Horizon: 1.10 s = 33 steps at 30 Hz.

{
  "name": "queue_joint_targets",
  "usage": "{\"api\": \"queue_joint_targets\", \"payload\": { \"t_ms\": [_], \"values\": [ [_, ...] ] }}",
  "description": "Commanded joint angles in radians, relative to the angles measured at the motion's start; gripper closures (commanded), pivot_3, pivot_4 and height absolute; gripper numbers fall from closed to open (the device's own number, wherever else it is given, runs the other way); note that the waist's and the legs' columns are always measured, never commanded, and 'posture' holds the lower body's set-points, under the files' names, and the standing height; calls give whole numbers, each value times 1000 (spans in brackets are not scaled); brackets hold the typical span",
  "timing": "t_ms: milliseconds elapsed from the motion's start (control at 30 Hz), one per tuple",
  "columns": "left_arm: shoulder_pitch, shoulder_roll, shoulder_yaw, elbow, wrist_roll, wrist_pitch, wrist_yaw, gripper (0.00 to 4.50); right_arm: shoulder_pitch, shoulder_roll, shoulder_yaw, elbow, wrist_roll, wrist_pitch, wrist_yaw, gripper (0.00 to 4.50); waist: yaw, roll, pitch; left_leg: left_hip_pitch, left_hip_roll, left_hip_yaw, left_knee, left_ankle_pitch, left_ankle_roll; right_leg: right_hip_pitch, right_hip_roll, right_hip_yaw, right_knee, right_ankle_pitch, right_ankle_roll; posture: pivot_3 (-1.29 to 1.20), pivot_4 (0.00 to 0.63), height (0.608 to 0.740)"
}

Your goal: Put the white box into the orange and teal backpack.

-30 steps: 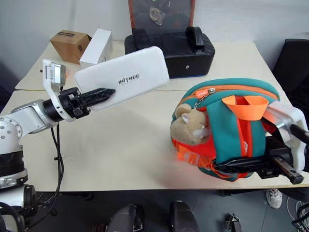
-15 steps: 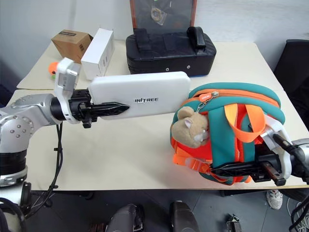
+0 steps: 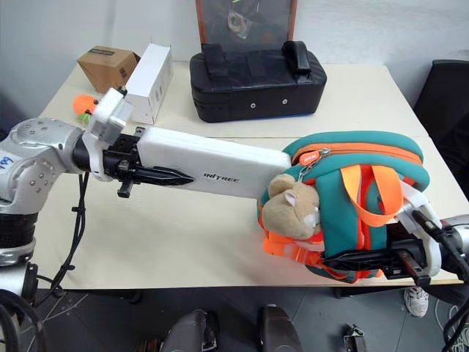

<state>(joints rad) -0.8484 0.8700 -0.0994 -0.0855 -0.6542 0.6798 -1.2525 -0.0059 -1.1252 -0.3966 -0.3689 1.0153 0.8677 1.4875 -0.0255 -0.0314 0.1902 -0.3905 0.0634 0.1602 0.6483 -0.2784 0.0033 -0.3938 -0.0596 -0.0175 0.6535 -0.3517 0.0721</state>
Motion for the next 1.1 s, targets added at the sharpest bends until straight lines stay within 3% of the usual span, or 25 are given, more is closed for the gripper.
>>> {"api": "queue_joint_targets", "payload": {
  "t_ms": [33,300,567,733,900,1100],
  "values": [
    [-67,-51,-67,51,104,-102,-42,3233,-2,-3,-20,-12,15,-9,15,4479,1,0,0,0,0,0,0,0,0,0,0,0,0,0,0,0,150,740],
    [-154,-281,-106,157,184,-143,22,3233,30,2,-49,-69,42,-9,19,4479,10,0,0,-1,0,0,2,0,1,0,0,0,1,0,0,0,150,740],
    [-207,-651,-205,244,288,-131,225,3233,13,49,-9,-105,52,-27,-42,4479,23,0,0,-2,0,-1,5,0,2,0,0,1,2,1,2,0,150,740],
    [-212,-725,-253,294,334,-119,232,3233,-4,67,13,-98,36,-41,-81,4479,15,0,0,-1,0,0,4,0,1,0,1,1,3,1,1,0,150,740],
    [-205,-709,-240,284,327,-96,196,1593,-12,79,21,-88,30,-49,-105,4500,12,0,0,0,1,-1,3,1,0,0,1,1,4,0,1,0,150,740],
    [-195,-610,-167,190,294,-70,164,19,-19,105,45,-70,7,-65,-141,4500,-1,0,0,0,1,-1,3,1,0,0,1,1,4,0,1,0,150,740]
  ]
}}
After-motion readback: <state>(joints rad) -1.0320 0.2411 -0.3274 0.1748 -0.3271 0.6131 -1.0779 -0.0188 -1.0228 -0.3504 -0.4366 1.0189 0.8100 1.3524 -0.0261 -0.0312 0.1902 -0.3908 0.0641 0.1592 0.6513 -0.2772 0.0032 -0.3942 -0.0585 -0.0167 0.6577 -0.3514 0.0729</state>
